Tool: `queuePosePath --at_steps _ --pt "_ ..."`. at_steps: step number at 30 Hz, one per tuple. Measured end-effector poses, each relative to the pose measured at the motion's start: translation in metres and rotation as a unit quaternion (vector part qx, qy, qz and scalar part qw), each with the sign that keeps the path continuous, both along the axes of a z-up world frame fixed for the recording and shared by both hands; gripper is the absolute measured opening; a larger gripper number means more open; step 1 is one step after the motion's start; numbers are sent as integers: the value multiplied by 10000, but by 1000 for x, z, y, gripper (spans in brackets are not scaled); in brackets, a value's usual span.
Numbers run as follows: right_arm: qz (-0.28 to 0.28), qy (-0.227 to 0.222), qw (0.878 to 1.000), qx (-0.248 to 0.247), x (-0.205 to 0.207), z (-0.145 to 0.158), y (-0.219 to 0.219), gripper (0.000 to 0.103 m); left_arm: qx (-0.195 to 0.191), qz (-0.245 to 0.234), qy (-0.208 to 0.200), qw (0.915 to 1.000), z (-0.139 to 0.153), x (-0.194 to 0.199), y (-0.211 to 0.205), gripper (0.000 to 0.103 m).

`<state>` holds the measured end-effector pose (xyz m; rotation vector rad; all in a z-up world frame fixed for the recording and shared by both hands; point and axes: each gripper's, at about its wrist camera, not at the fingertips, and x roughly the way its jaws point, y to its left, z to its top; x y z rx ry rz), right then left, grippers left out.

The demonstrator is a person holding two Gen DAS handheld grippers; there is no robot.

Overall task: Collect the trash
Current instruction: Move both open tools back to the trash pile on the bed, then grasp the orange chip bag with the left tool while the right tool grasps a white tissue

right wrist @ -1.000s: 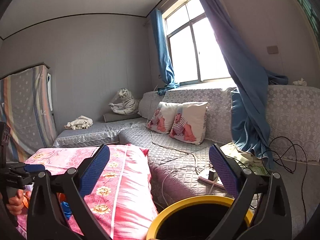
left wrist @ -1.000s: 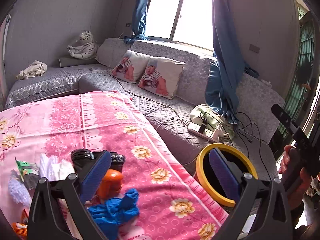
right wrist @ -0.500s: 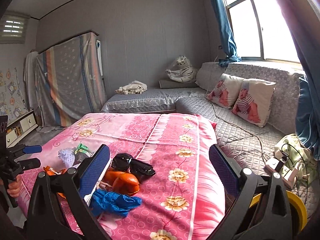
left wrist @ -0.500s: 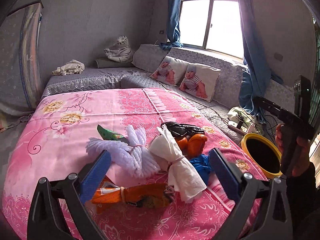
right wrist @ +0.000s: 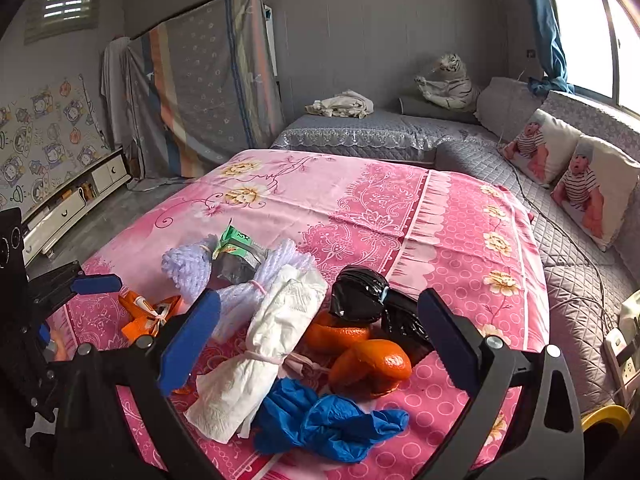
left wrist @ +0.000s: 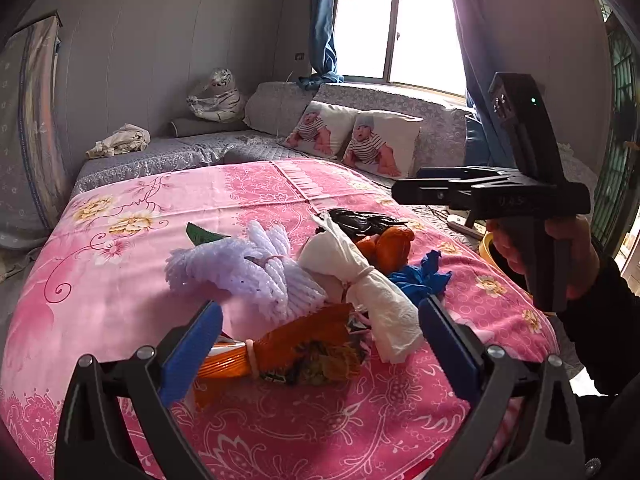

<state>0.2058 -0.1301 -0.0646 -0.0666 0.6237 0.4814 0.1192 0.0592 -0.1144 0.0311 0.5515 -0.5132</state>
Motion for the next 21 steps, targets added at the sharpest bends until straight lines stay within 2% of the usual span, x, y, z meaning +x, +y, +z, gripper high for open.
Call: queuePosePath --at_steps 4,13,21 --pt "102 281 9996 -13 14 -8 13 90 -27 -80 39 10000 -3 5 -2 95" --pt "242 591 9978 -167 25 -21 30 86 9 -184 74 9998 -6 11 -6 95" --pt "316 924 9950 -193 40 -31 36 79 105 -423 199 9989 -9 18 -14 88"
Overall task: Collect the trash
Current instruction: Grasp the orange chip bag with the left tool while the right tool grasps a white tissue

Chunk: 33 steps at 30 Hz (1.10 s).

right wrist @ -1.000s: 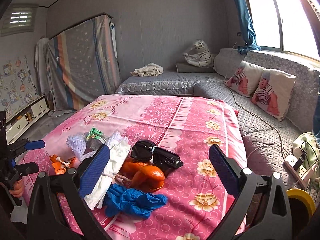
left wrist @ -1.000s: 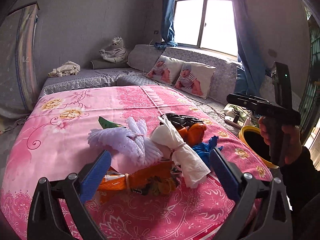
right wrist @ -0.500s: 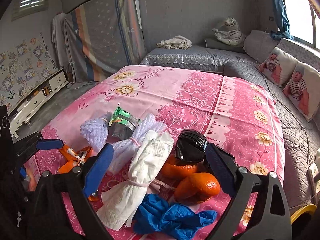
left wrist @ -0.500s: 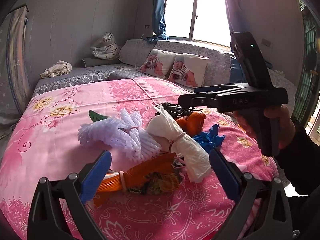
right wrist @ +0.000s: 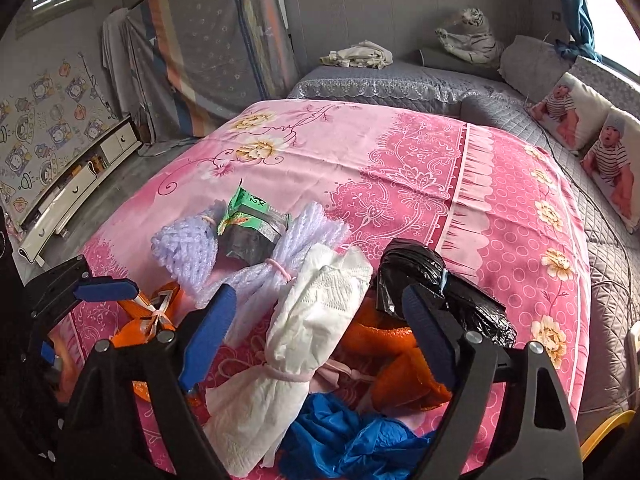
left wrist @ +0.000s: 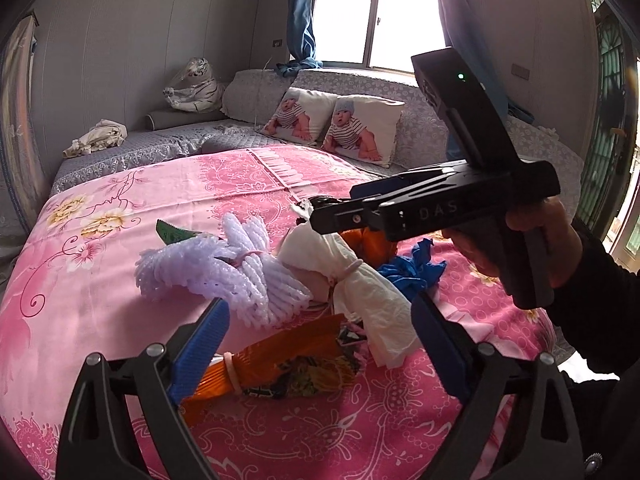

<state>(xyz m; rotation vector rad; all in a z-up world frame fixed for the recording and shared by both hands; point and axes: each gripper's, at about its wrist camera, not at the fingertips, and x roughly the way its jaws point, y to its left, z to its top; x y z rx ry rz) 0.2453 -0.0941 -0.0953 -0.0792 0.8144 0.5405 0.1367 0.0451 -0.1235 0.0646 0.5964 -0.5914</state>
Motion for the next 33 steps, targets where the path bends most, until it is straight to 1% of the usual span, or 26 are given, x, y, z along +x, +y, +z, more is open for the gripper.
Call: queuePosePath --at_steps 4,8,10,11,13,14,17,18,19,21,23,25,26,27,28,29,31,33 --pt "12 253 9997 25 8 -5 3 75 14 -88 163 9998 -5 4 -2 85" --pt "14 502 9987 108 16 -12 4 71 125 -136 231 9996 -11 8 -6 82" --pt "4 585 9983 76 18 -16 6 69 127 -199 322 9992 -14 11 -7 78" --pt "1 633 9980 68 19 -18 6 68 140 -191 375 9990 -16 14 -6 75" --pt "3 740 9972 72 21 -22 6 64 144 -157 476 9986 -19 17 -5 69" --pt "-2 764 9971 62 22 -24 7 63 125 -154 513 9985 -20 19 -4 64" --pt "-29 782 9969 36 22 -26 7 59 89 -149 525 9985 -20 20 -2 62" --pt "-38 777 9970 18 22 -27 7 56 111 -153 510 9985 -20 20 -3 61" --pt "-51 768 9970 0 22 -27 7 51 147 -155 494 9986 -20 19 -4 59" --pt "-67 772 9970 -14 23 -28 7 45 240 -125 460 9986 -21 19 -7 54" --pt "-75 790 9968 -33 24 -30 7 43 294 -114 439 9985 -21 18 -8 50" --pt "-104 790 9968 -42 24 -30 7 37 346 -99 417 9985 -21 17 -10 43" --pt "-110 795 9968 -32 24 -30 6 36 369 -68 412 9984 -20 18 -11 35" --pt "-134 799 9967 -20 24 -29 5 32 370 -34 421 9984 -20 18 -10 31" --pt "-162 799 9967 -16 24 -29 5 29 354 -9 442 9984 -20 19 -9 28" --pt "-179 796 9967 -11 24 -29 4 27 321 7 476 9984 -20 20 -7 24" --pt "-208 779 9967 -9 23 -28 2 21 270 53 528 9982 -20 22 -5 22" --pt "-269 730 9970 -12 21 -26 1 18 281 79 513 9983 -21 22 -4 19"
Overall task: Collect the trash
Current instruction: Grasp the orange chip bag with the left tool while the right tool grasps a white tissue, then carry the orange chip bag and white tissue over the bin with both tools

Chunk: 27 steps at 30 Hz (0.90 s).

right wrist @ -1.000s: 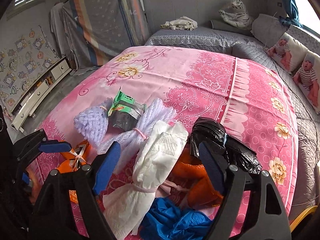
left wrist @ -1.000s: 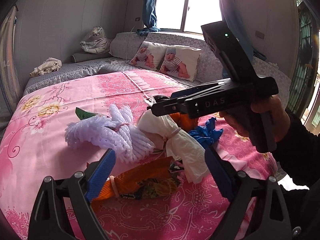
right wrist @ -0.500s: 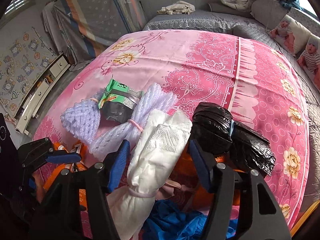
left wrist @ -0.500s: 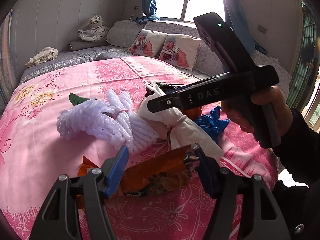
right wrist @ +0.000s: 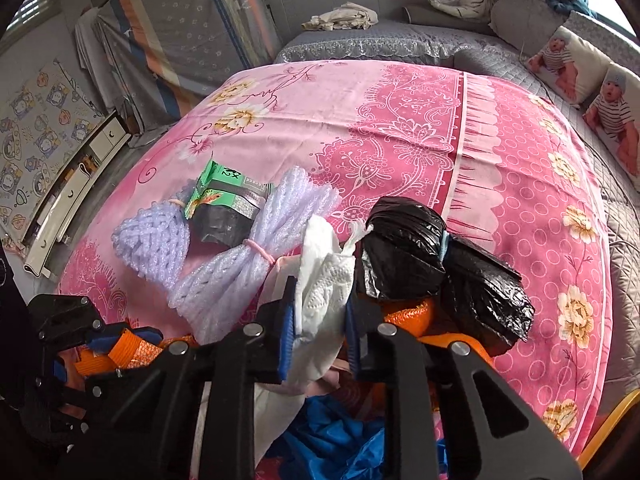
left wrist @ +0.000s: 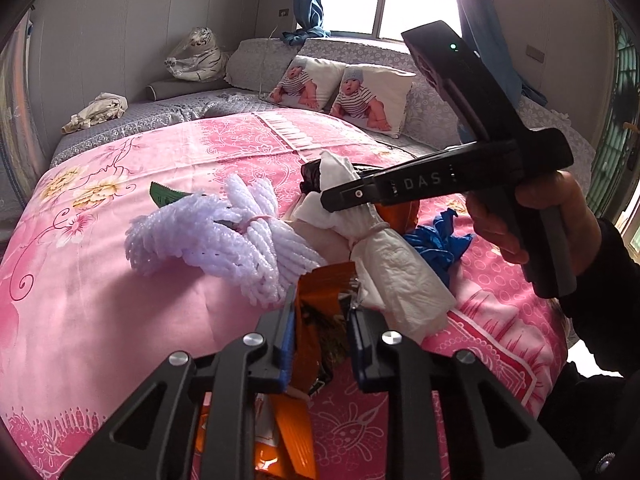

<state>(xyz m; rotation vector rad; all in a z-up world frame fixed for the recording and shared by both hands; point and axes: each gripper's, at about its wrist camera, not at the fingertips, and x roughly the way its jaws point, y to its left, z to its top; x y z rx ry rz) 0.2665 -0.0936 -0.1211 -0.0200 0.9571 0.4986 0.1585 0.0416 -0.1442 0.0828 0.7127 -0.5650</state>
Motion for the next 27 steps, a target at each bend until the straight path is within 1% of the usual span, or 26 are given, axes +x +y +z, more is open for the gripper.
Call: queuePosePath --at_steps 5,9,18,27 --pt "-136 -105 9998 92 -3 8 -9 16 92 4 -100 9999 3 -5 -2 18" --pt "-203 -254 9994 145 -9 17 -16 16 -1 20 -104 9999 7 -11 3 18" --pt "-355 -486 9972 450 -23 39 -36 16 -166 121 -158 9997 24 -27 17 18" --pt "-519 -704 9943 613 -40 54 -58 16 -322 438 -187 9983 35 -37 40 18"
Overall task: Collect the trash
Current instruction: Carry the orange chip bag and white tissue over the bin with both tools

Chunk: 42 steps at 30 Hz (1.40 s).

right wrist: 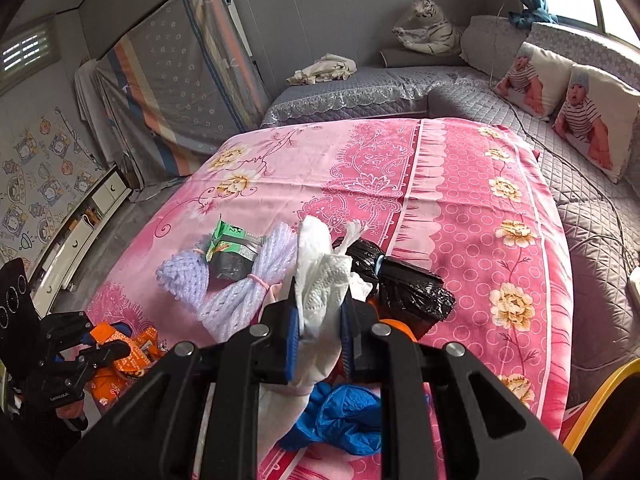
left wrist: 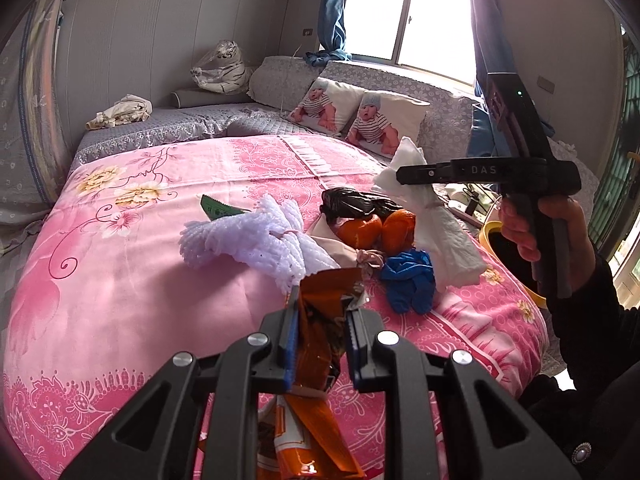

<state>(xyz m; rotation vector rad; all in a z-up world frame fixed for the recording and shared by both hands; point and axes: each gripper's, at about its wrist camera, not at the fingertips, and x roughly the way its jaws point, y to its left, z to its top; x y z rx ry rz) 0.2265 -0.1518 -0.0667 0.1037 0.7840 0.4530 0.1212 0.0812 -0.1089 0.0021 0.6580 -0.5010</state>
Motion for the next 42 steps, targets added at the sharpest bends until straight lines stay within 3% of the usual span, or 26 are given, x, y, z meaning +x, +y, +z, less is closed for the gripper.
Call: queuePosePath --at_steps 20,42 --pt "-429 -318 9984 210 -29 23 -57 16 -62 -78 -76 9999 23 -1 -23 18" --pt "-1505 -684 9861 138 -55 48 -161 16 -47 -1200 -29 9928 38 18 -140 18"
